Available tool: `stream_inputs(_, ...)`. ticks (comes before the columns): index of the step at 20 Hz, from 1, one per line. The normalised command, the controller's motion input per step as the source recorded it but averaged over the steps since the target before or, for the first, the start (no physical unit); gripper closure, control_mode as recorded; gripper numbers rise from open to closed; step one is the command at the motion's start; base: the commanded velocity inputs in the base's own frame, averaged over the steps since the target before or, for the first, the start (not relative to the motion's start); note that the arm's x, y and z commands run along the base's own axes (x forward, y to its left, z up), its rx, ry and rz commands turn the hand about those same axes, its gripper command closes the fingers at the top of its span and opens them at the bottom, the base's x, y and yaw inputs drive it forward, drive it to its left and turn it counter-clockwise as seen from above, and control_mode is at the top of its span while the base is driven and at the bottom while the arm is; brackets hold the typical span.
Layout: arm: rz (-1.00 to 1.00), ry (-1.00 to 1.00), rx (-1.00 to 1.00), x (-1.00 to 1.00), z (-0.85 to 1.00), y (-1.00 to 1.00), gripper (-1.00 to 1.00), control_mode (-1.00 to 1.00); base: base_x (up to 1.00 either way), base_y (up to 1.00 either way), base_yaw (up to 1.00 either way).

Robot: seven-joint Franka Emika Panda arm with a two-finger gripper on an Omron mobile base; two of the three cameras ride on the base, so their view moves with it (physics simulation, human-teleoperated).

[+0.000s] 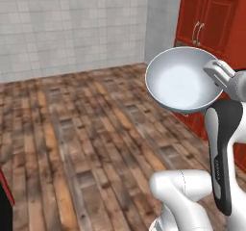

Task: Take the smaller bowl and place it next to the appetizer plate on the dining counter , and place the larger bowl next to the plate with cooked food.

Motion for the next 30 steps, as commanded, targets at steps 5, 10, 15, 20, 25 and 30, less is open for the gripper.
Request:
stream_inputs(5,0.0,0.0,0.0,0.0,0.0,0.0,1.0,1.0,1.0,0.15,0.11)
stream_inputs(10,0.0,0.0,0.0,0.0,0.0,0.0,1.0,1.0,1.0,0.09,0.22)
stream_inputs(15,0.0,0.0,0.0,0.0,0.0,0.0,1.0,1.0,1.0,0.02,0.32)
stream_inputs(20,0.0,0.0,0.0,0.0,0.0,0.0,1.0,1.0,0.8,0.0,0.44)
stream_inputs(25,0.0,0.0,0.0,0.0,0.0,0.0,1.0,1.0,0.73,0.0,0.52)
stream_inputs(30,0.0,0.0,0.0,0.0,0.0,0.0,1.0,1.0,0.81,0.0,0.58)
